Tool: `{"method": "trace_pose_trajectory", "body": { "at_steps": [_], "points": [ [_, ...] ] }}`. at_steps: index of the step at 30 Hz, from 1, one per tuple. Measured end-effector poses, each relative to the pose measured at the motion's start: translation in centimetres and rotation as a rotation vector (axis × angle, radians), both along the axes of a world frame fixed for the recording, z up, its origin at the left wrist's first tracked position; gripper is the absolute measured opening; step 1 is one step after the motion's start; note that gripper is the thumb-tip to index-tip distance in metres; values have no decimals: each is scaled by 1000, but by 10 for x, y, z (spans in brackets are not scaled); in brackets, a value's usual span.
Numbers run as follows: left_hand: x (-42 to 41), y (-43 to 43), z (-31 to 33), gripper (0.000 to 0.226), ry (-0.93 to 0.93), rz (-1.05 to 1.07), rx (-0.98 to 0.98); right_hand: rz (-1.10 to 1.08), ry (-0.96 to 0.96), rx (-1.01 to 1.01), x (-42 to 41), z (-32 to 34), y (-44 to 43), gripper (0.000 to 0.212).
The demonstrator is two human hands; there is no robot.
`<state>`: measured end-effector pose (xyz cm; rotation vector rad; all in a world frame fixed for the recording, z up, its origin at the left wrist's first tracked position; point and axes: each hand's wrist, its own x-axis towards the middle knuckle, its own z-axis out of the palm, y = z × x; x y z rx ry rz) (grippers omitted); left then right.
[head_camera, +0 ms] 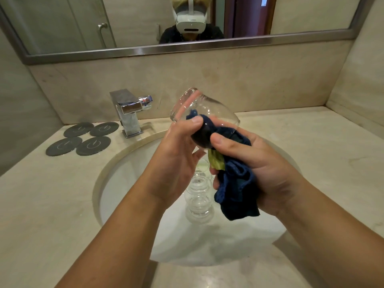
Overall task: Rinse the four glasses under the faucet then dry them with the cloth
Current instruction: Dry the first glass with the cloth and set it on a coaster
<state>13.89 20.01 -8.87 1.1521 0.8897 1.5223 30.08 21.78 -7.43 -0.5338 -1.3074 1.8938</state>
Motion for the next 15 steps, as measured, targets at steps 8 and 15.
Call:
{"method": "trace_pose_trajectory", "body": {
  "at_steps": [8, 15],
  "points": [
    [10, 4, -6, 51, 98, 138, -9, -155, -74, 158, -6, -10, 3, 23],
    [0, 5, -8, 24, 71, 38, 52, -6, -8, -9, -1, -4, 4, 31]
  ]
}}
